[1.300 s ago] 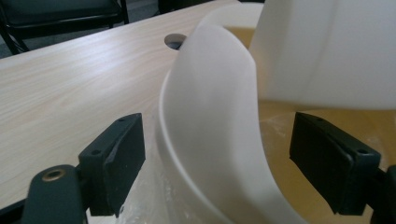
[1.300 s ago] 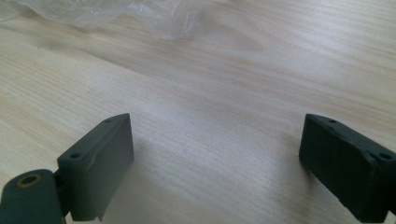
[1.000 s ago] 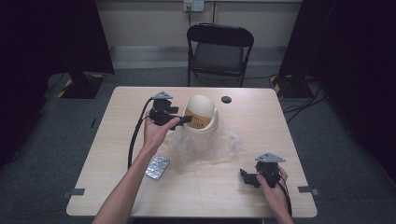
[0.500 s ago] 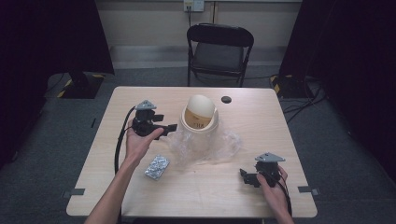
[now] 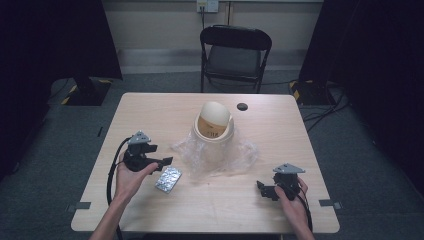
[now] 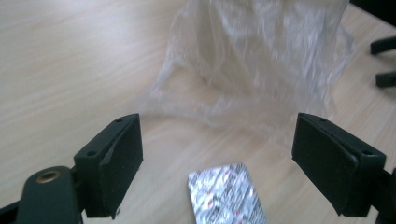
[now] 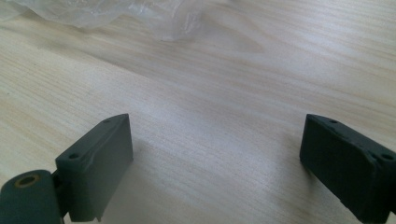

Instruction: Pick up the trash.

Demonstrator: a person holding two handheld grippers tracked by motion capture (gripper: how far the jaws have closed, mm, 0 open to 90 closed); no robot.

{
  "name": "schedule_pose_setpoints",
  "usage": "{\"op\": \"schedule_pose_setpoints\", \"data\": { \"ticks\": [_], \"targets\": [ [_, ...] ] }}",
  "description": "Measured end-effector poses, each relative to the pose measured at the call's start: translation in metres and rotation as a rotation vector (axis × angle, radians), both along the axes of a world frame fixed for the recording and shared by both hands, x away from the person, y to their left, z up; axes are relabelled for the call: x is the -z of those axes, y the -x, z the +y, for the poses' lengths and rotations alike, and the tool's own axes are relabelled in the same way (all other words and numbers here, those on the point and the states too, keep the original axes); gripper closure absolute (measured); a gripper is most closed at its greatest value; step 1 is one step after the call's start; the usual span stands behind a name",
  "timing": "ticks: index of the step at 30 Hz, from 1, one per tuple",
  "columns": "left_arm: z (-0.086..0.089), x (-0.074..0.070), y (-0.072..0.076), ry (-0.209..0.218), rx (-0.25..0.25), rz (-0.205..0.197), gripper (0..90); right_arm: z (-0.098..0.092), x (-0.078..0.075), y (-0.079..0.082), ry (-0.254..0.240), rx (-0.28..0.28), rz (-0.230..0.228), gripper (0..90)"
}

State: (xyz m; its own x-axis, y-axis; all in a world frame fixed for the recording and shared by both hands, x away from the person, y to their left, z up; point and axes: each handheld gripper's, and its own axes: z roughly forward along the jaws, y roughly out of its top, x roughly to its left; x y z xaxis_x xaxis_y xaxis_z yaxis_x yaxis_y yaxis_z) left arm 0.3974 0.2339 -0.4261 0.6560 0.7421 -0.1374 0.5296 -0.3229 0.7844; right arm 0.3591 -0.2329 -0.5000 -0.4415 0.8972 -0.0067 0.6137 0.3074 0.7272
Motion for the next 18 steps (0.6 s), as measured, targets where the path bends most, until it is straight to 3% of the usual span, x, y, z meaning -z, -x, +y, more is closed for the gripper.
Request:
{"op": "schedule_pose_setpoints", "data": {
  "ticks": [5,7,13,18],
  "targets": [
    [0.009,0.020,0.017,0.018,-0.006,0.018,16.5,0.000,0.000,0.000,0.001,-0.001,-0.001,8.7],
    [0.011,0.028,0.024,0.024,-0.004,0.045,16.5,0.000,0.000,0.000,0.001,-0.001,-0.002,8.7],
    [0.008,0.053,0.035,-0.028,0.011,0.070,16.5,0.000,0.000,0.000,0.000,0.000,0.000,8.7],
    [-0.001,0.059,0.037,-0.076,0.043,0.101,16.4,0.000,0.000,0.000,0.001,-0.001,-0.002,8.7]
  ]
}}
